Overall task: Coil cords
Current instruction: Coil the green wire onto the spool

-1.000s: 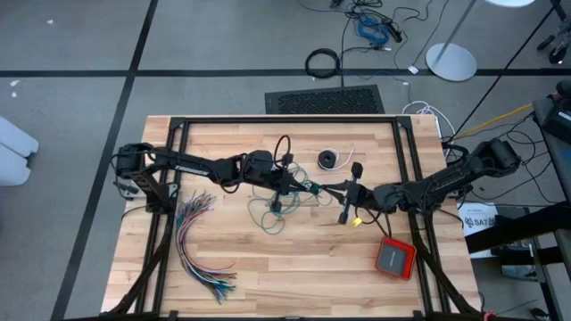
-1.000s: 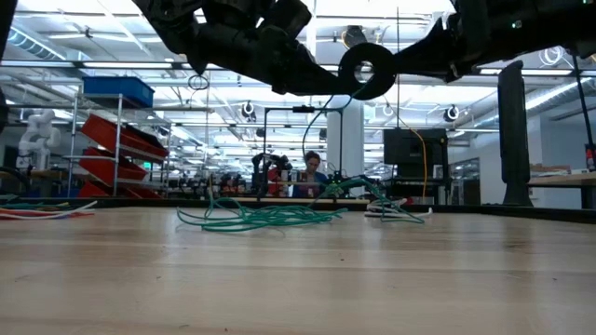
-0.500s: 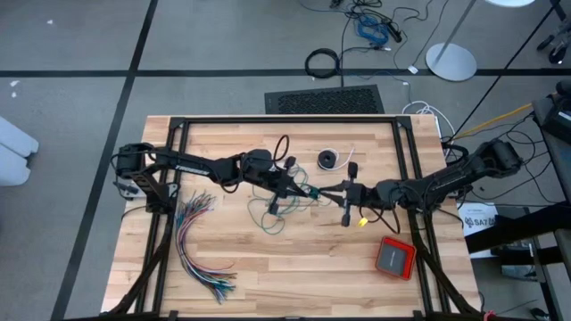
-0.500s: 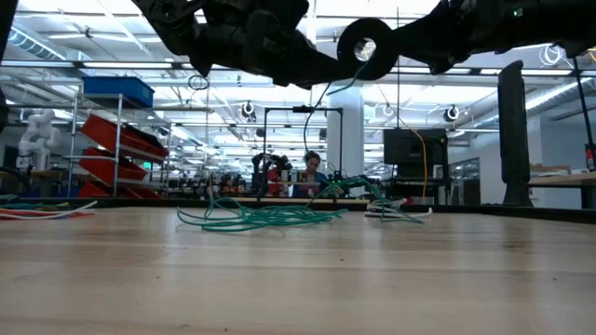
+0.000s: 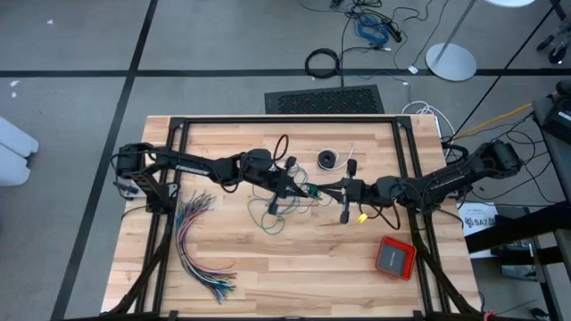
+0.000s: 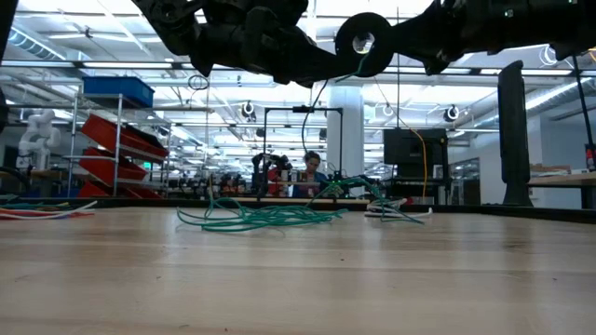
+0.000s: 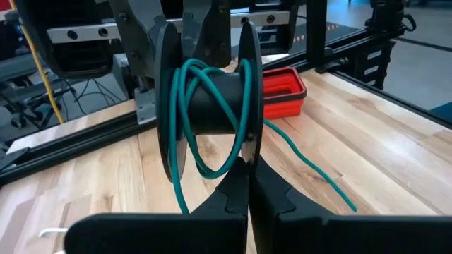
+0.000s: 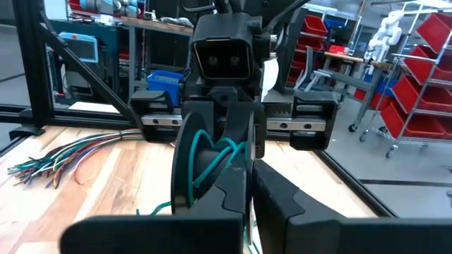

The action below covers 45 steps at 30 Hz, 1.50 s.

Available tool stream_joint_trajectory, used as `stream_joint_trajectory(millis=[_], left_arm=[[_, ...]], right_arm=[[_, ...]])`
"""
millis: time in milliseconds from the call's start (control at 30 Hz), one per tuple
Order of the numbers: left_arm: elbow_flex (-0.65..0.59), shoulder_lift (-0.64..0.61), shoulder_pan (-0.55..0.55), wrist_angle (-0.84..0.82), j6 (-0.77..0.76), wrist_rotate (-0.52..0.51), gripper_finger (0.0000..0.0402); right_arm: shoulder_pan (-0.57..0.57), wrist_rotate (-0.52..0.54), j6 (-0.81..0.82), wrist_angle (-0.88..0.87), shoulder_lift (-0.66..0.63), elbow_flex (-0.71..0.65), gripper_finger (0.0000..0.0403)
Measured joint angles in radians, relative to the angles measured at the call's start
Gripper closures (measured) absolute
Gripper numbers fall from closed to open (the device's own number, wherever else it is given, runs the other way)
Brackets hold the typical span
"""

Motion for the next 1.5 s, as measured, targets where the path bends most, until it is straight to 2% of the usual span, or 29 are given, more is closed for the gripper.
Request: stream_joint_trajectory(millis=[200,300,600,767,833,967,1100,1333,1500], left_arm=[[0.001,0.000,0.000,-0.001,-0.002,-0.003,0.0401],[0.003,-0.002,0.000,-0.014,-0.005,-0.029,0.0384],[0.004,-0.097,-0.001,-0.103,0.055,-0.250,0.0282],[0.001,-0.105,0.000,-0.167,0.080,-0.368,0.0264],[-0.006,-0.105,0.000,-0.171,0.080,-0.450,0.0263],[-0.035,-0.105,0.009,-0.100,0.061,-0.559,0.0262],[-0.037,-0.094,0.034,-0.006,0.007,-0.568,0.0262],[-0.037,0.007,0.044,0.172,-0.074,-0.572,0.0262],[-0.038,0.104,0.044,0.304,-0.135,-0.714,0.0263]], right_arm=[[0.002,0.055,-0.006,0.003,0.001,0.000,0.0401],[0.002,0.084,-0.019,0.008,0.002,0.000,0.0402],[0.000,0.148,-0.094,0.073,0.003,-0.002,0.0403],[0.001,0.191,-0.155,0.145,0.003,-0.002,0.0403],[0.001,0.198,-0.176,0.179,0.002,-0.002,0.0403],[0.001,0.227,-0.215,0.251,0.002,-0.002,0.0403],[0.001,0.298,-0.271,0.338,0.001,-0.002,0.0403],[0.001,0.325,-0.343,0.431,0.000,-0.002,0.0403],[0.001,0.326,-0.349,0.433,0.000,-0.002,0.0403]])
